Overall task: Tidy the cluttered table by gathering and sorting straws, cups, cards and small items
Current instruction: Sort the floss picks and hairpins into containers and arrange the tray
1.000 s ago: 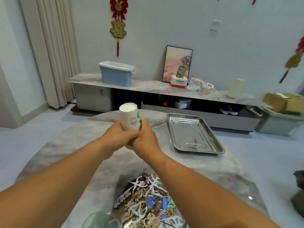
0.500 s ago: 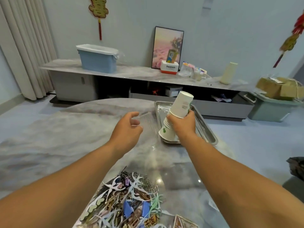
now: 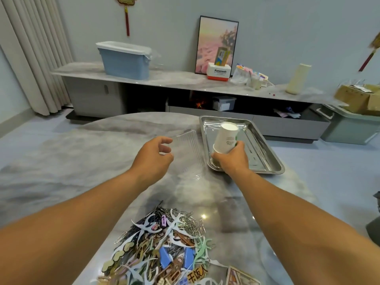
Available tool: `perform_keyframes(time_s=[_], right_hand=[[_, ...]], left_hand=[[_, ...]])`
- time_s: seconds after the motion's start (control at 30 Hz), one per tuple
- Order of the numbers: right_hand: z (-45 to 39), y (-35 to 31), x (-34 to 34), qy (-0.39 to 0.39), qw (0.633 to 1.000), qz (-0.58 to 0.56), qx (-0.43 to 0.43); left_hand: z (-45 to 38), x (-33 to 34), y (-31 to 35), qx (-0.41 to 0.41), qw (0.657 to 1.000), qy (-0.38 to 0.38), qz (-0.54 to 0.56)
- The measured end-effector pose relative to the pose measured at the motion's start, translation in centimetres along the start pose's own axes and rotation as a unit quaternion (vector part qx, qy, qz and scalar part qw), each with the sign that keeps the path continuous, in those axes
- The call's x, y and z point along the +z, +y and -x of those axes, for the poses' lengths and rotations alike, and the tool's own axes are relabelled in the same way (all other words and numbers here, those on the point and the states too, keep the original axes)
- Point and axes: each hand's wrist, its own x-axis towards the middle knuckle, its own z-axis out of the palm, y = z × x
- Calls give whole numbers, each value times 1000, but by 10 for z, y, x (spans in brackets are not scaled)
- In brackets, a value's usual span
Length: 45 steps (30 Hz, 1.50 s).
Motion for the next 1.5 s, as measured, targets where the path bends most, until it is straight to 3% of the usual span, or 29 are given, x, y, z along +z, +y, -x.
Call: perform_keyframes(time_s=[0.2,0.43,0.6,0.77,0.93,1.03,1.2,1.33,1.4,1.5], right_hand=[[12,-7,-12,5,996,82,20],[68,-41,-28,72,992,100,-3],[128,-70,-37,-22,991,96,-89],[202,-89,-54,-166,972,71,-148],[275,-75,-73,-308,927,106,-183],[316,-59,-72,-375,872,206,-236],[356,-38,-45,-390,757,359,-381],[369,-31,-25,-382,698,417,-440],[369,-31,-20,-373,693,427,-445],[365,-33,-19,-363,714,410,-436]], left_hand=[[5,-1,10,-1,1000,-14,-11],[38,-21,43,-12,999,-36,-30],[77,-30,75,9,999,-39,-33],[132,-55,94,31,997,-45,-58],[187,-86,75,15,994,-76,-80],[216,-108,50,-12,993,-59,-98],[244,-118,17,-64,995,13,-70],[248,-118,8,-83,994,-9,-70],[246,-118,8,-81,994,-17,-68],[245,-120,9,-79,994,-16,-67]])
